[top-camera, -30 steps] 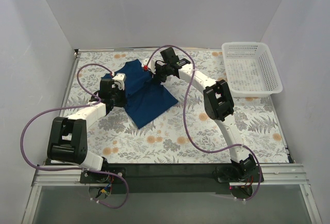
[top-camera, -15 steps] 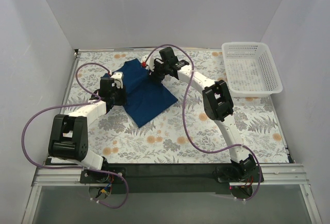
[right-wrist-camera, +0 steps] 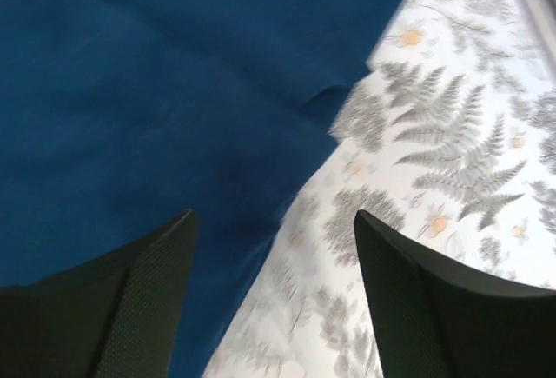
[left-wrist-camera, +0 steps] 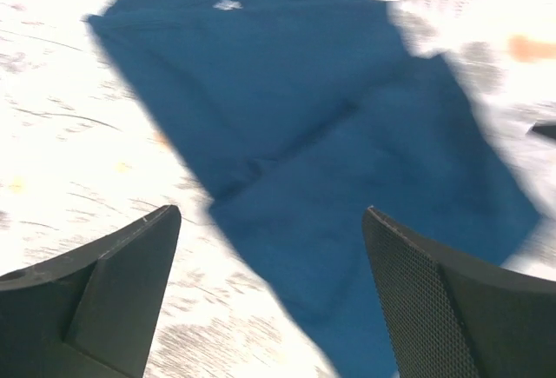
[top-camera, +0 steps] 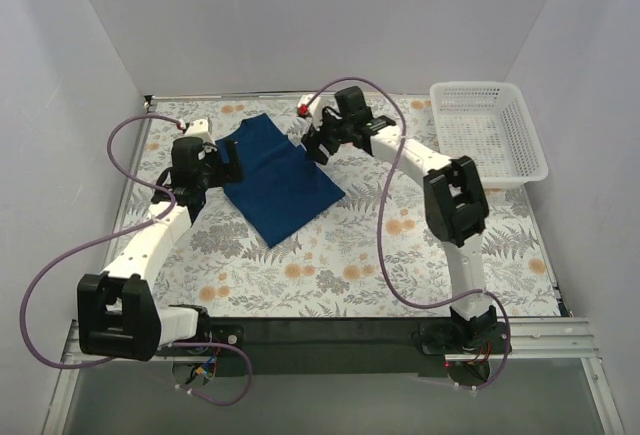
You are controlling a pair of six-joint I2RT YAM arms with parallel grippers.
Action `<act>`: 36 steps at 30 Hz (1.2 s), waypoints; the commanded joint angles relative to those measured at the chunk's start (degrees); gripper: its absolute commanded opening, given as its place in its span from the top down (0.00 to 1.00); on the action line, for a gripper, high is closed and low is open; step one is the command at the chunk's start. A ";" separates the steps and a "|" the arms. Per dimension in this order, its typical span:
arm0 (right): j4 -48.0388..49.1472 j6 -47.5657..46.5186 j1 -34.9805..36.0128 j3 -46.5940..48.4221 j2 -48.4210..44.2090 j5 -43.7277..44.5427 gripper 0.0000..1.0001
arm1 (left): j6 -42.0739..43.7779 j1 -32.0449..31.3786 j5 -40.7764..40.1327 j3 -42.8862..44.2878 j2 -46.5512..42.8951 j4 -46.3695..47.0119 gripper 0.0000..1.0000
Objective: Fold and stack the t-shirts
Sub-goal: Fold the tshirt
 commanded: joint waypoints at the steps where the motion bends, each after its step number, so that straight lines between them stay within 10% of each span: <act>1: -7.20 -5.37 -5.70 -9.86 -10.55 -24.34 0.32 | -8.94 0.06 15.24 -1.32 -5.93 -9.91 0.23; 6: -8.97 -5.21 -8.27 -23.97 -17.06 -23.76 0.33 | -27.28 -3.61 25.67 -13.88 -14.89 -9.33 0.25; 13: -0.73 8.76 -8.62 -32.16 -16.37 -16.55 0.33 | -44.36 -15.84 11.89 -23.48 -21.15 -8.00 0.28; 24: 1.14 24.06 -8.97 -26.36 -6.62 -14.08 0.35 | -46.06 -16.11 5.99 -21.11 -20.26 -9.23 0.30; 36: -3.08 24.68 -9.32 -31.36 -7.48 -19.36 0.90 | -41.93 -16.11 4.58 -16.19 -27.56 -16.44 0.30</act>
